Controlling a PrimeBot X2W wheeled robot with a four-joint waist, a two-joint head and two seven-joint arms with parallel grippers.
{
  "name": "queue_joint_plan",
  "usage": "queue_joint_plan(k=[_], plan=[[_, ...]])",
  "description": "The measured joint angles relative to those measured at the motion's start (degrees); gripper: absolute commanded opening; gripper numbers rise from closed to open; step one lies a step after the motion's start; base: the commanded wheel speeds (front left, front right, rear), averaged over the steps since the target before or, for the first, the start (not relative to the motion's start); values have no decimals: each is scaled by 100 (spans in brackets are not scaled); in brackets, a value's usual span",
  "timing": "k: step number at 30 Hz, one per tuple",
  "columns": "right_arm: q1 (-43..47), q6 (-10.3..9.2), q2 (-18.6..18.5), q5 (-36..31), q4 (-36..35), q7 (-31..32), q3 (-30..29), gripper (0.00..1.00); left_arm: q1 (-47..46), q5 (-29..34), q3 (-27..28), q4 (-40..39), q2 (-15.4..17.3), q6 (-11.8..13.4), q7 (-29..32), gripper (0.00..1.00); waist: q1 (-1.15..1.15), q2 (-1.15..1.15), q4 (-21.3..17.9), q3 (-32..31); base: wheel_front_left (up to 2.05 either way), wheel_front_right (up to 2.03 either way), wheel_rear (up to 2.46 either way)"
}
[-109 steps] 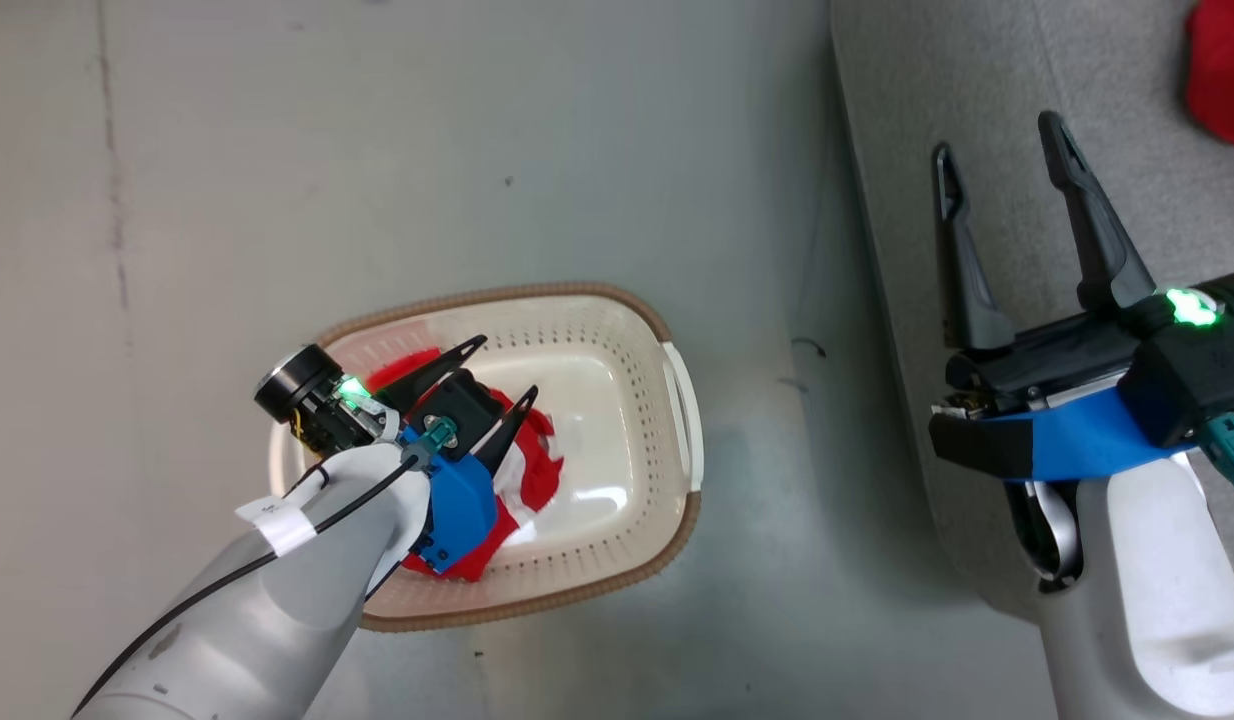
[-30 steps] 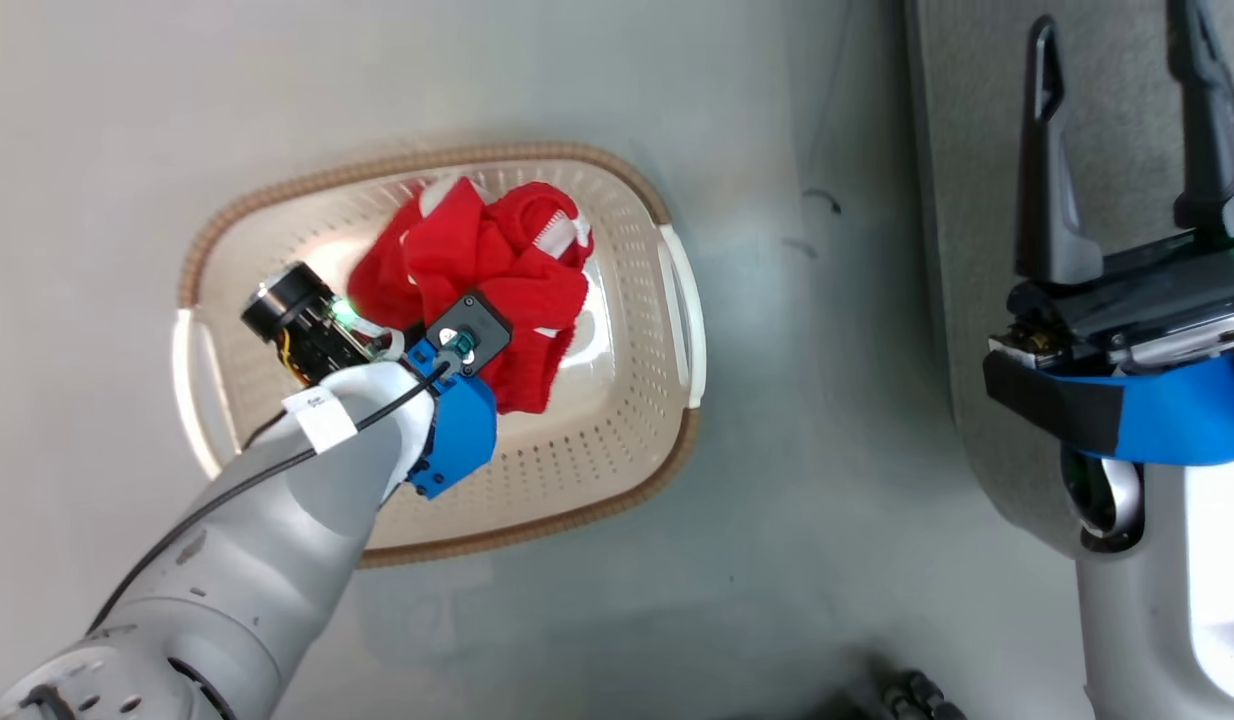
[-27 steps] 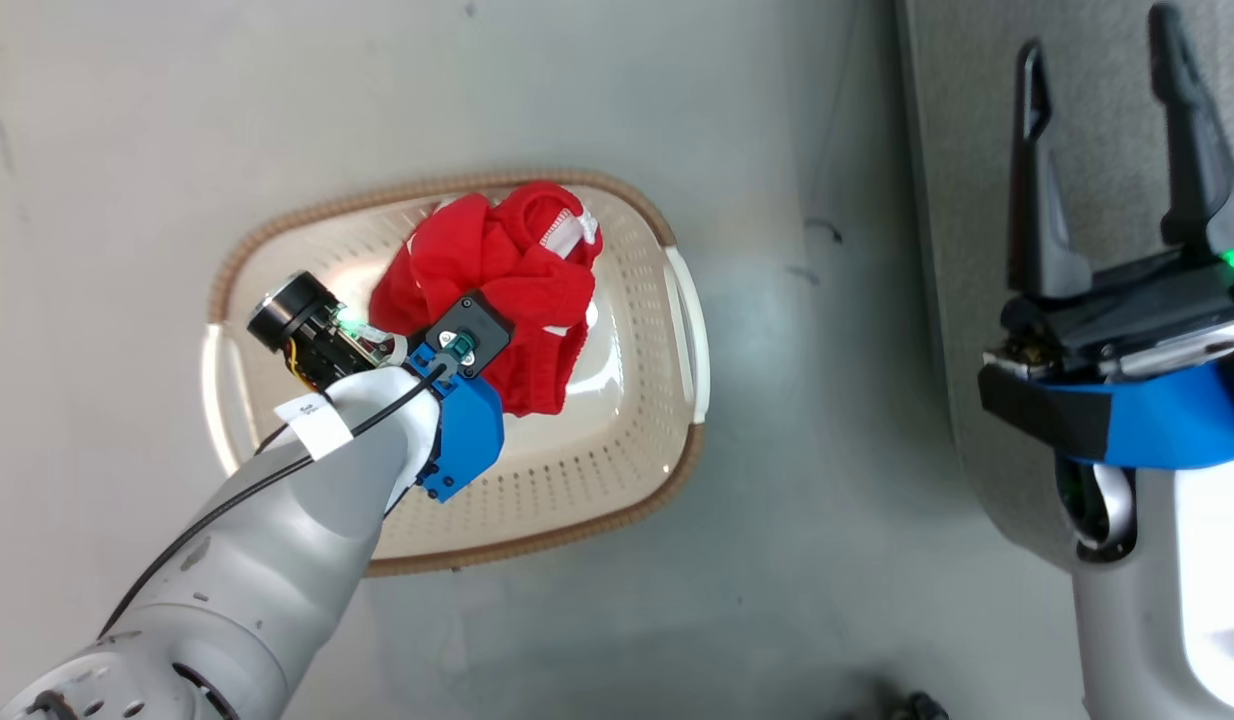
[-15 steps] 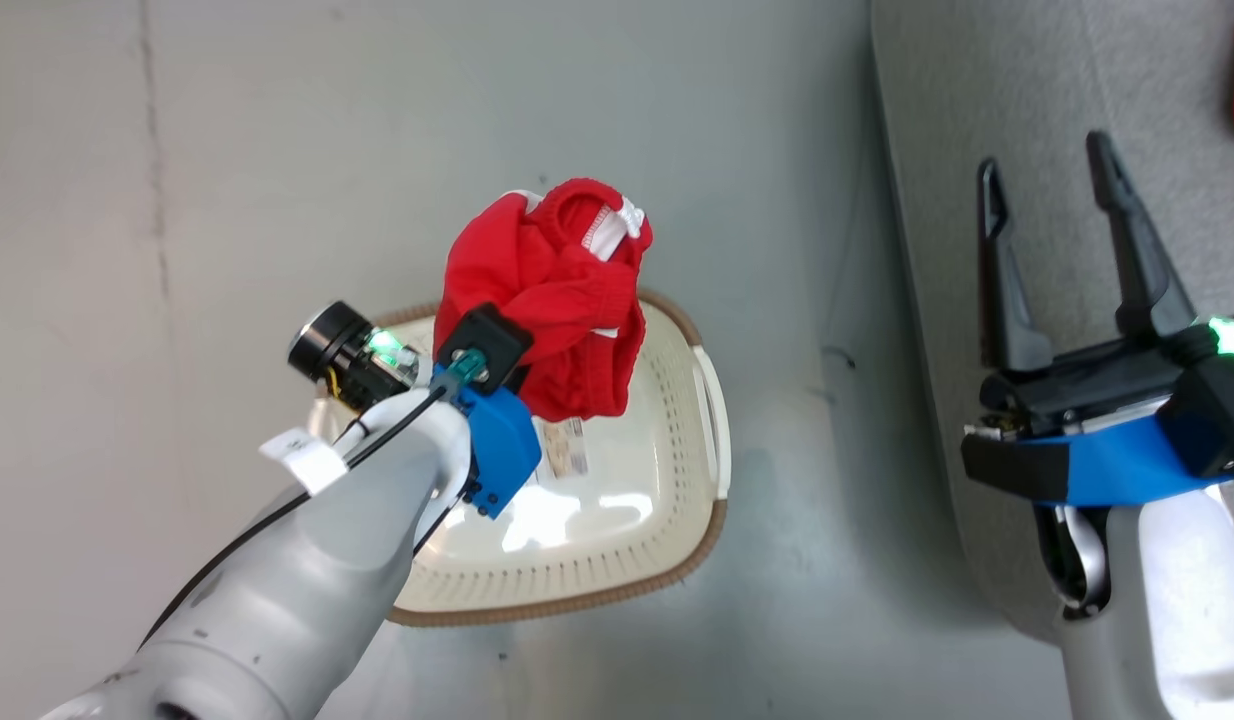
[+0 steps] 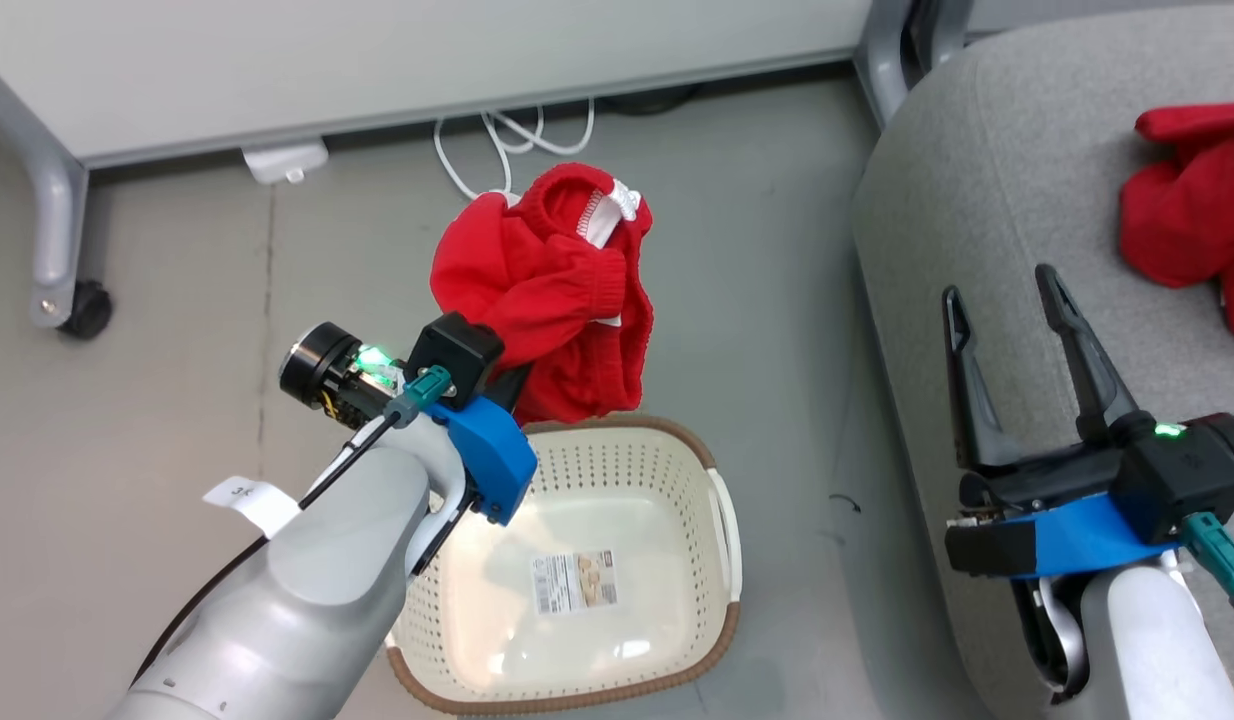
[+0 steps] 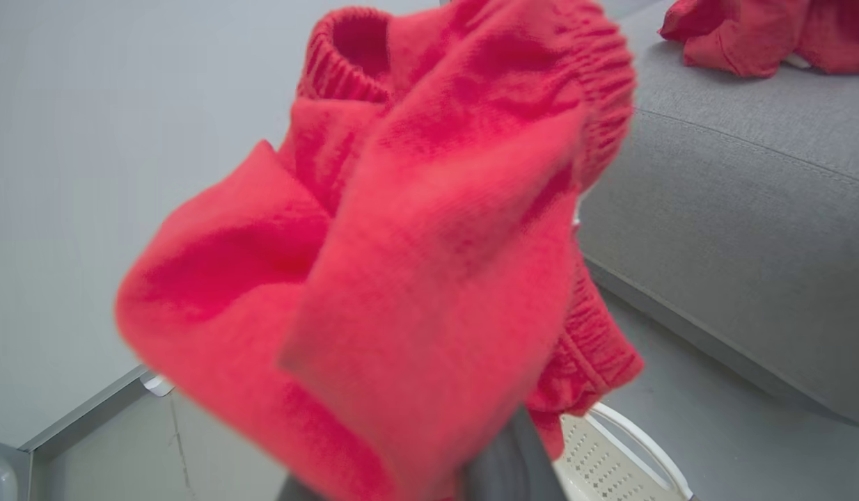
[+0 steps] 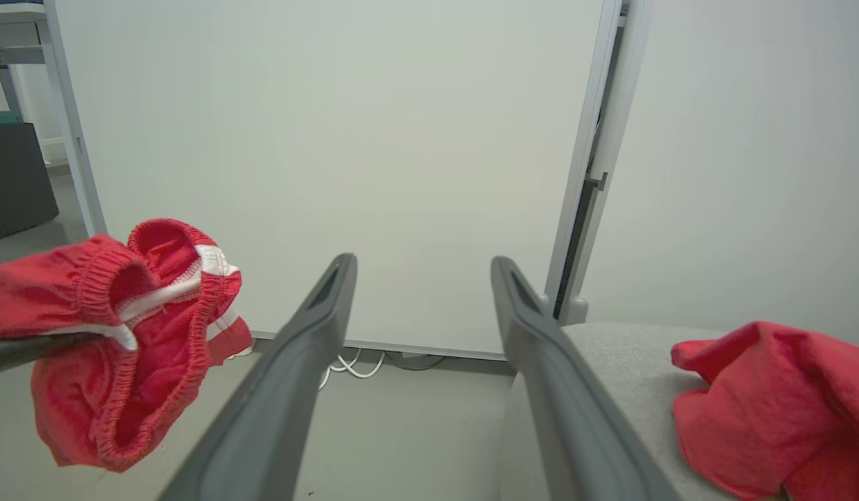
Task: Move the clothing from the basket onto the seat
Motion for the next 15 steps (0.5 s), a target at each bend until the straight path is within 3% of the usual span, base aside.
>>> queue_joint_plan(k=[15], plan=[[481, 0, 0, 107, 104, 0, -1, 100, 92, 140, 445, -739, -105, -119, 0, 0, 0, 0, 123, -802, 0, 0, 0]])
